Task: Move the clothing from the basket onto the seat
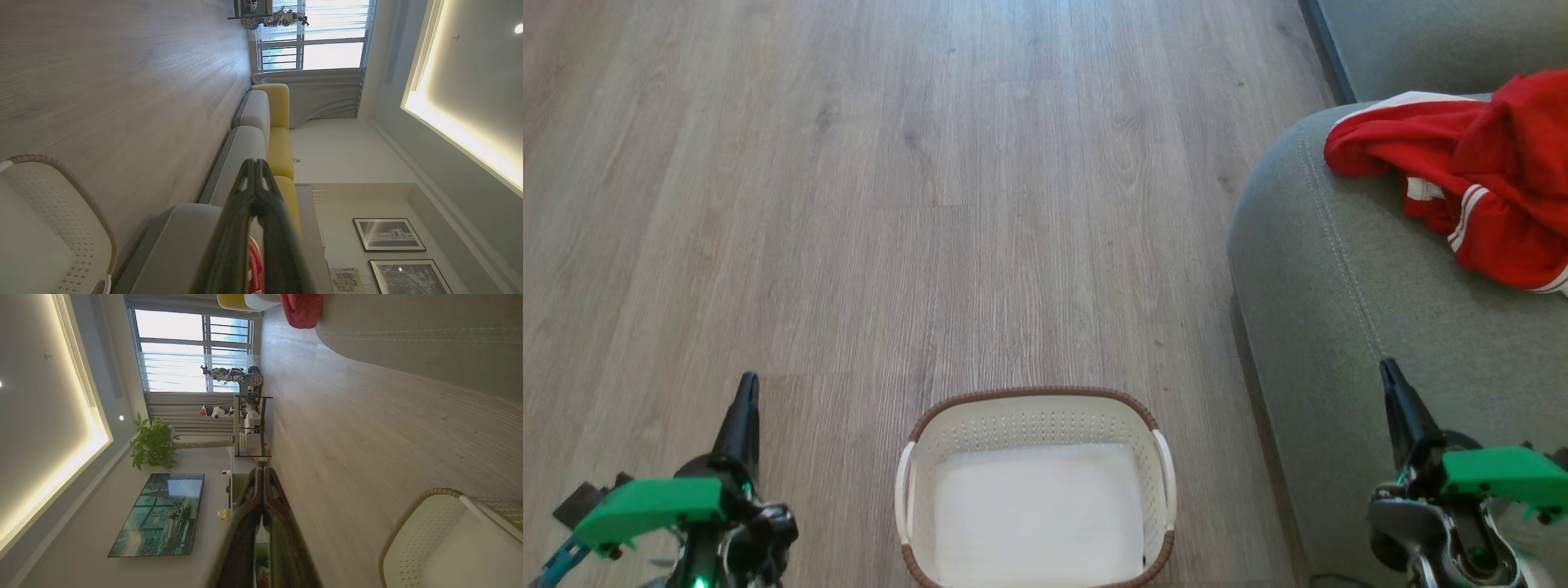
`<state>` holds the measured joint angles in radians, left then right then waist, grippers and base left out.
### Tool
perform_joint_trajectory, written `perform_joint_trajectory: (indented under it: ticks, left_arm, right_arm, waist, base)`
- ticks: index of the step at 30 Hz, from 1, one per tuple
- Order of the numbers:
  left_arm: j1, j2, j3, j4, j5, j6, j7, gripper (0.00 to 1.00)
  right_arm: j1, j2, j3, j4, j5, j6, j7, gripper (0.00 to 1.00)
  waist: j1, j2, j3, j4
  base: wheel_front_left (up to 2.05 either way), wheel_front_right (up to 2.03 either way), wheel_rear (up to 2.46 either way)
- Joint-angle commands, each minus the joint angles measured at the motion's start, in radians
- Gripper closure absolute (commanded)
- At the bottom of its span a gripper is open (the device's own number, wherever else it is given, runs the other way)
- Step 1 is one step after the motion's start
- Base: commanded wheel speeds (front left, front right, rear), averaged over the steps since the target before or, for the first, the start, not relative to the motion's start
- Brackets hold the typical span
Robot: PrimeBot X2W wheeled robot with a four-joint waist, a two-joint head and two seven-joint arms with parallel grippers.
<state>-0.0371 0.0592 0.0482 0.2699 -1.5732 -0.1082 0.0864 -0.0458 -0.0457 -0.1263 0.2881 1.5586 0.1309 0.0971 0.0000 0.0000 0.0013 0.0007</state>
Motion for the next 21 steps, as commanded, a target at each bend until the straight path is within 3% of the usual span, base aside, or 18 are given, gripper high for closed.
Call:
perform_joint_trajectory:
  ticks: [1,21]
  left_arm:
    - [-0.066,0.003,0.047,-0.026,-0.033,-0.018,0.011,1.00]
    - [-0.070,-0.001,0.055,-0.025,-0.044,-0.022,0.018,1.00]
  right_arm:
    - [-0.061,-0.005,0.014,-0.042,0.035,0.000,0.012,1.00]
    - [-0.062,-0.004,0.013,-0.043,0.050,0.000,0.016,1.00]
  waist:
    - [0.0000,0.0000,0.001,0.000]
    - [0.0000,0.0000,0.002,-0.001]
  base:
    - [0.00,0.00,0.00]
    - [0.00,0.00,0.00]
